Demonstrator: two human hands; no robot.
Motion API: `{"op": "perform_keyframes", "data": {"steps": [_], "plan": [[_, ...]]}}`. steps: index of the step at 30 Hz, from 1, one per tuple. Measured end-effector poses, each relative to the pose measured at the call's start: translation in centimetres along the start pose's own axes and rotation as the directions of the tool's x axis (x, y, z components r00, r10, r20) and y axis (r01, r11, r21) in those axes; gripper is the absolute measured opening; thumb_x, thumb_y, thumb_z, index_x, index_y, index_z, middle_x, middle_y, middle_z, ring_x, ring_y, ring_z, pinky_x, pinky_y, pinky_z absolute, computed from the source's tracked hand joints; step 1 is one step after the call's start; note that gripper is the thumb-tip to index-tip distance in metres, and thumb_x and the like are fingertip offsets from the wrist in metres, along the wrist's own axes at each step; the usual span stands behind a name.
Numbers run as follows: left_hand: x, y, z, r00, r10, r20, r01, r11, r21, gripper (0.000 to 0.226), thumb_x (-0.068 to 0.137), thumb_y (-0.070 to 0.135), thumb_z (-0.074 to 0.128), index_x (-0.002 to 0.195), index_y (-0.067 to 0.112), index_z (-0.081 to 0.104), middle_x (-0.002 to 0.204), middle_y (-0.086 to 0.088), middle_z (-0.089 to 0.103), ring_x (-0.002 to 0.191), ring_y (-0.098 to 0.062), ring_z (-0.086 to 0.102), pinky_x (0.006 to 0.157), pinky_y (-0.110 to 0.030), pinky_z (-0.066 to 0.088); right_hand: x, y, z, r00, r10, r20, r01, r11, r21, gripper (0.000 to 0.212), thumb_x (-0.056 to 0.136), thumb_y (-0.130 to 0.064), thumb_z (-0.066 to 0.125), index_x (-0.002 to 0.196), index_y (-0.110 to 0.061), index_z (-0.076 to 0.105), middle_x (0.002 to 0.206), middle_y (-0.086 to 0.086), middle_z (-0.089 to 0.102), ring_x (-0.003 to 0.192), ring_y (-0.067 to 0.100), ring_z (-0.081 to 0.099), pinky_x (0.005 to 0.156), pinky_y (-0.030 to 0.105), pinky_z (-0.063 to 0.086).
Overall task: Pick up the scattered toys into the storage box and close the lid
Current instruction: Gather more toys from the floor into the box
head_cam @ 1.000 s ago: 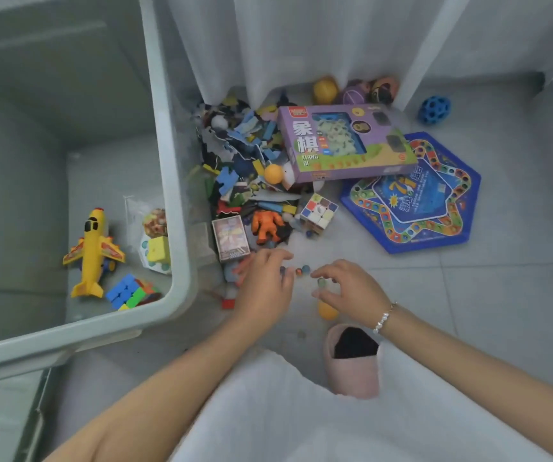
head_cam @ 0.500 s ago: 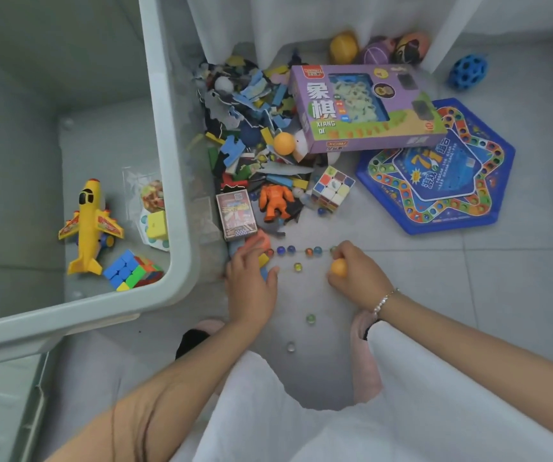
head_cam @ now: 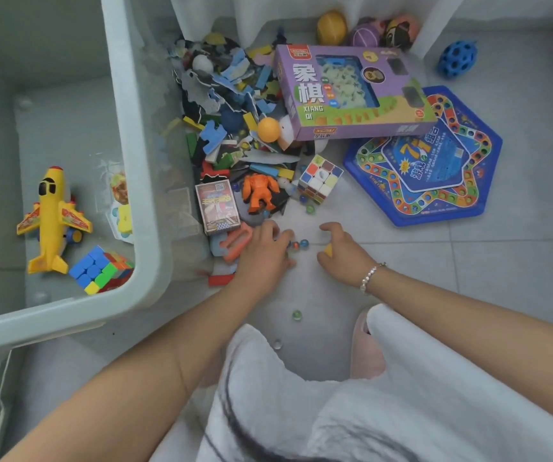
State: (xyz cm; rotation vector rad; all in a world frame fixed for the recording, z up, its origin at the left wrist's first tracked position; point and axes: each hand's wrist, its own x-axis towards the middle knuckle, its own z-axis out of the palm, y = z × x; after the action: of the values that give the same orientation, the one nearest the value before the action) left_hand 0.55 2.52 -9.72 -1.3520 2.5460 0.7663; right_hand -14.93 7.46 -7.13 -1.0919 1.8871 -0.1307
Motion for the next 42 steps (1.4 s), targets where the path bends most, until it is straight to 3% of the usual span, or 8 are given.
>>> {"op": "perform_keyframes", "data": {"steps": [14,18,20,23,26,29,34,42], "plan": [[3.1,0.5,-0.9,0.996,0.049,0.079,-0.043,0.996,-0.077,0.018,0.089,0.009,0.051,0.105,0.009,0.061,0.108,-0.011,0.054,0.099,-0.030,0.053,0.081,-0.036,0.046,-0.5,2.6,0.1,0.998,0.004,-0.066,0.005,0.991,0.135,0.037,0.090,-0.016,0.051,0.126,-0.014,0.045,0.117,0.015,0.056,0.082,0.018,0.046,0.055,0.024,0.029],[2.4,0.6,-1.3,0.999,-0.042,-0.029,0.032,0.957,-0.288,0.018,0.089,0.010,0.056,0.103,0.009,0.067,0.099,-0.007,0.062,0.089,-0.021,0.055,0.076,-0.026,0.043,-0.3,2.7,0.6,0.996,0.007,-0.086,0.003,0.992,0.124,0.043,0.090,-0.023,0.055,0.130,-0.017,0.040,0.127,0.012,0.050,0.097,0.025,0.051,0.073,0.021,0.033],[1.8,0.8,-1.7,0.976,-0.215,-0.026,0.164,0.808,-0.566,0.016,0.087,0.009,0.062,0.101,0.008,0.069,0.088,-0.005,0.065,0.072,-0.015,0.060,0.068,-0.020,0.048,-0.3,2.6,0.9,0.995,0.003,-0.103,0.006,0.996,0.088,0.046,0.090,-0.023,0.054,0.133,-0.018,0.037,0.130,0.014,0.046,0.106,0.028,0.053,0.083,0.026,0.038],[0.9,0.9,-2.0,0.908,-0.347,0.236,0.337,0.268,-0.903,0.021,0.088,0.005,0.061,0.109,0.000,0.062,0.079,-0.006,0.063,0.053,-0.007,0.063,0.058,-0.017,0.055,-0.3,2.1,1.4,0.993,0.011,-0.120,-0.004,0.998,0.060,0.048,0.091,-0.024,0.054,0.134,-0.018,0.035,0.128,0.016,0.043,0.103,0.032,0.055,0.087,0.030,0.042],[0.1,1.0,-2.1,0.867,-0.300,0.398,0.393,-0.079,-0.916,0.017,0.091,0.005,0.055,0.105,-0.004,0.059,0.081,-0.007,0.058,0.053,-0.004,0.063,0.055,-0.015,0.054,-0.3,1.8,1.6,0.992,0.006,-0.125,-0.008,1.000,-0.017,0.044,0.091,-0.026,0.054,0.131,-0.019,0.038,0.124,0.015,0.042,0.096,0.033,0.057,0.082,0.030,0.043],[-0.5,1.2,-2.2,0.844,-0.282,0.456,0.395,-0.248,-0.885,0.011,0.093,0.005,0.052,0.086,0.001,0.059,0.078,-0.008,0.056,0.050,-0.004,0.062,0.053,-0.015,0.054,0.2,1.3,1.7,0.987,-0.028,-0.156,0.005,0.989,-0.148,0.033,0.091,-0.025,0.052,0.122,-0.016,0.044,0.120,0.014,0.043,0.090,0.033,0.057,0.074,0.032,0.044],[-1.3,0.7,-2.4,0.836,-0.322,0.444,0.394,-0.212,-0.894,0.010,0.091,0.006,0.055,0.094,-0.002,0.059,0.079,-0.008,0.057,0.051,-0.005,0.064,0.054,-0.016,0.054,1.0,0.8,1.9,0.972,-0.083,-0.222,0.036,0.978,-0.205,0.023,0.089,-0.019,0.054,0.111,-0.010,0.052,0.112,0.015,0.050,0.094,0.033,0.056,0.075,0.031,0.042],[-1.3,1.1,-3.0,0.858,-0.465,0.220,0.327,0.164,-0.931,0.011,0.088,0.003,0.061,0.099,0.004,0.063,0.079,-0.004,0.061,0.048,-0.003,0.061,0.058,-0.019,0.057,0.8,1.1,0.8,0.954,-0.015,-0.301,0.066,0.985,0.157,0.007,0.083,-0.015,0.063,0.089,-0.018,0.064,0.100,0.005,0.064,0.089,0.019,0.056,0.075,0.021,0.038]]}}
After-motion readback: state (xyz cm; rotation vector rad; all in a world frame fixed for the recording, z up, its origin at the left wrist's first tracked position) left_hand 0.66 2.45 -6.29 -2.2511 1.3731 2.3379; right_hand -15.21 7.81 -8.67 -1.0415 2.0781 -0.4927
